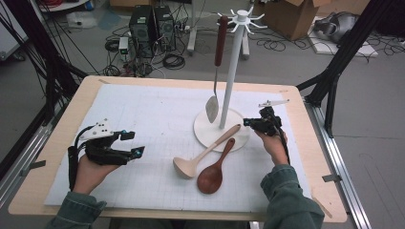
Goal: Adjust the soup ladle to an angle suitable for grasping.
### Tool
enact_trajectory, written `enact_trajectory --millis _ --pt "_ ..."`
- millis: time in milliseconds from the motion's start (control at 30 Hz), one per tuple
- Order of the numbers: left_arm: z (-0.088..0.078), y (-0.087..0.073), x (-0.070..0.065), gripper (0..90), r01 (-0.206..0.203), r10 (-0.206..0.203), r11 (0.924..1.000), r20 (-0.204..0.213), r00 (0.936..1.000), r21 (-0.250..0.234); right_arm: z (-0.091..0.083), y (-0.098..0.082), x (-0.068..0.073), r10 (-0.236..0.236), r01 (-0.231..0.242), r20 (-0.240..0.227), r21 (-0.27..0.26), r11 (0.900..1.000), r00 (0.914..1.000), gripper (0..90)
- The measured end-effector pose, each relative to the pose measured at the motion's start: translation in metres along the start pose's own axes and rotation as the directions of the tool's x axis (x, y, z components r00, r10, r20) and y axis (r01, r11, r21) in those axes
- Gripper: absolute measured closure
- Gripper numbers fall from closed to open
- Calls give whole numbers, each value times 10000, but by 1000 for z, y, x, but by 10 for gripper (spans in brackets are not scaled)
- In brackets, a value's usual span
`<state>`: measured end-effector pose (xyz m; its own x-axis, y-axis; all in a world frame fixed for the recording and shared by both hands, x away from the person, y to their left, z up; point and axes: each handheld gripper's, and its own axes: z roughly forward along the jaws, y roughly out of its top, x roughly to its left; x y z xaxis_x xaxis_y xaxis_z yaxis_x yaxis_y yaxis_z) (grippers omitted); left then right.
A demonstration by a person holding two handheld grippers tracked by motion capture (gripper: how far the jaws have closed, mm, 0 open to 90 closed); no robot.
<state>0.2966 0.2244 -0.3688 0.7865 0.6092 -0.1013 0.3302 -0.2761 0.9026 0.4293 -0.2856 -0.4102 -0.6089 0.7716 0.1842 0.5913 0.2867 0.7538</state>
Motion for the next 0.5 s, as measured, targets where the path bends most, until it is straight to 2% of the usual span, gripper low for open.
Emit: enact_trajectory --millis 167,300,500 --pt "1 -1 0 293 31 -31 10000 15 10000 9 13 -2 -7 120 -120 99 -47 9999 9999 897" --pt "1 -1 0 294 66 -66 10000 29 10000 18 23 -3 -7 -14 12 177 133 9999 9998 897" --pt "1 -2 0 296 35 -35 10000 43 10000 58 29 -5 -10 -97 92 201 269 9996 9998 897"
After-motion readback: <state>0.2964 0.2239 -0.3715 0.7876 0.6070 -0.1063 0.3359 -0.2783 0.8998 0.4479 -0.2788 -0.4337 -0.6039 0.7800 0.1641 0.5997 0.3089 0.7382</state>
